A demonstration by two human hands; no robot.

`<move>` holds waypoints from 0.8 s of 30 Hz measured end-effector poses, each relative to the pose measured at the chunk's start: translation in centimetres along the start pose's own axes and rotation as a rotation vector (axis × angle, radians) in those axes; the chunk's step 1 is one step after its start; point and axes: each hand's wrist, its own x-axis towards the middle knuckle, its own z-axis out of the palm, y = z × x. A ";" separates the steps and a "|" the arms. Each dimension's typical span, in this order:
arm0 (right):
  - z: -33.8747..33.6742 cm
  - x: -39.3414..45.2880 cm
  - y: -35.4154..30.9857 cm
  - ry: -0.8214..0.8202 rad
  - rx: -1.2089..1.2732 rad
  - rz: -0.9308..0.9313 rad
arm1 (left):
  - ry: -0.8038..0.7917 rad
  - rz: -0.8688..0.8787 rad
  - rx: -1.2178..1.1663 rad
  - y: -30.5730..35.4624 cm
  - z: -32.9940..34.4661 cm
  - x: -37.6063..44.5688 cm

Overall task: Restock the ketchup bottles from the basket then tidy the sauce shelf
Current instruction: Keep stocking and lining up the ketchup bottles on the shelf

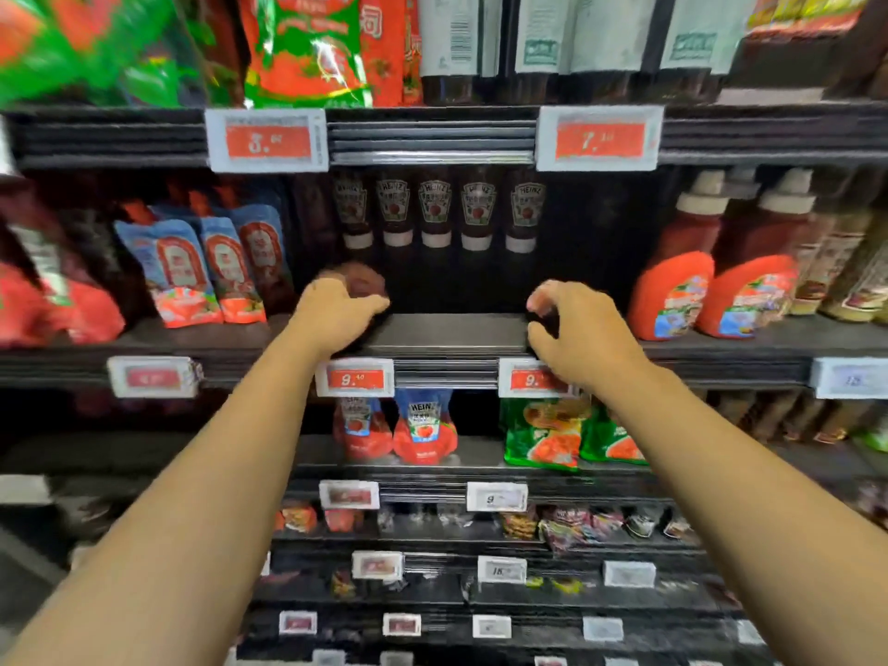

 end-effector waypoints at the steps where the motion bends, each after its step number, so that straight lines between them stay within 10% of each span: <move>1: -0.4 -1.5 0.1 -0.025 -0.017 -0.073 | 0.022 0.025 0.001 0.2 -0.5 -2.0; 10: 0.3 -15.8 7.3 0.061 0.186 -0.166 | 0.093 -0.077 -0.233 0.1 1.5 -21.1; 24: 13.3 -42.5 19.4 -0.821 0.278 0.562 | -0.457 -0.964 -0.183 -12.1 22.4 -43.4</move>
